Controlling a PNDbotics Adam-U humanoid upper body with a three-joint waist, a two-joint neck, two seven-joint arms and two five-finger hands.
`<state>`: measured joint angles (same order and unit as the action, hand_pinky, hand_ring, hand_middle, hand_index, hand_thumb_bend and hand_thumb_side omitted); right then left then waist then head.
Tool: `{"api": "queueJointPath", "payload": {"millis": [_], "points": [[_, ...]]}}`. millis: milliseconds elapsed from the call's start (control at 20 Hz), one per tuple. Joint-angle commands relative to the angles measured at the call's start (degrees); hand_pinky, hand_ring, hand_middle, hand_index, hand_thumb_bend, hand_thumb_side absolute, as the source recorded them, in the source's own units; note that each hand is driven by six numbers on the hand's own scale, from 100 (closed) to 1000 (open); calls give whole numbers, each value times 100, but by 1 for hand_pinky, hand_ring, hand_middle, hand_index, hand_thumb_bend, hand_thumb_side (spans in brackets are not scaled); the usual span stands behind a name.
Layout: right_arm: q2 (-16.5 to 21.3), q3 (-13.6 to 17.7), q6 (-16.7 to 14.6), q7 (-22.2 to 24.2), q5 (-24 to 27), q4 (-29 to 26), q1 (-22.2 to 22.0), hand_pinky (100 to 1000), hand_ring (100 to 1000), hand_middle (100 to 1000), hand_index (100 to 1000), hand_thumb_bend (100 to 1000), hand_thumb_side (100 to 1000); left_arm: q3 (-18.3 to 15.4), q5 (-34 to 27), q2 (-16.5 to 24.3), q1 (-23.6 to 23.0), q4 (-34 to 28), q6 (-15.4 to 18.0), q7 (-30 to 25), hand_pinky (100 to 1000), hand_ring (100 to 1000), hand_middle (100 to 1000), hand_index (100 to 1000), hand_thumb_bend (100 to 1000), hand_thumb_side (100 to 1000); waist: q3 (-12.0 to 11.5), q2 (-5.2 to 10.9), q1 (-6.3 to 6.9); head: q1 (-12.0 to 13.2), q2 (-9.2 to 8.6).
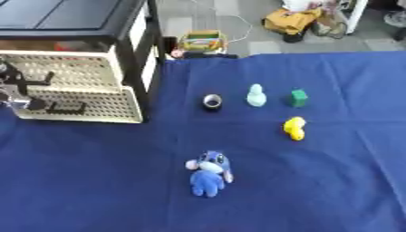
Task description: Pick up objects from table and place into drawer.
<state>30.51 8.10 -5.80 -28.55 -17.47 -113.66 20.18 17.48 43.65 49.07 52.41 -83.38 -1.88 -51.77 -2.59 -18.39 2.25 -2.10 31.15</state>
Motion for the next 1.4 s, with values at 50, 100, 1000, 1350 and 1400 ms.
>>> {"api": "queueJointPath", "payload": {"millis": [50,100,1000,1350,1400], "points": [[126,56,-3,-23,-4,-93,72,567,594,542,771,313,953,-11,-108,362,-85,-293,-53,-20,100,100,100,744,502,959,-27,131,-30,0,21],[124,57,-3,-25,-2,-93,74,567,594,542,771,313,954,-3,-143,402,-141,-390,-72,-20,100,100,100,747,501,961,-31,134,-35,2,21],[97,86,-14,-72,16,-93,105,569,596,544,772,305,957,-61,-475,975,-1034,-1930,-578,140,100,100,100,753,483,966,-83,157,-129,32,-10],[88,86,-27,-74,22,-93,112,570,597,544,772,306,958,-145,-290,1086,-1257,-2015,-648,140,100,100,100,748,490,962,-91,154,-151,23,-32],[88,87,-28,-74,22,-93,113,570,597,544,772,306,958,-158,-270,1093,-1271,-2020,-649,149,100,100,100,747,490,962,-92,153,-153,23,-33]]}}
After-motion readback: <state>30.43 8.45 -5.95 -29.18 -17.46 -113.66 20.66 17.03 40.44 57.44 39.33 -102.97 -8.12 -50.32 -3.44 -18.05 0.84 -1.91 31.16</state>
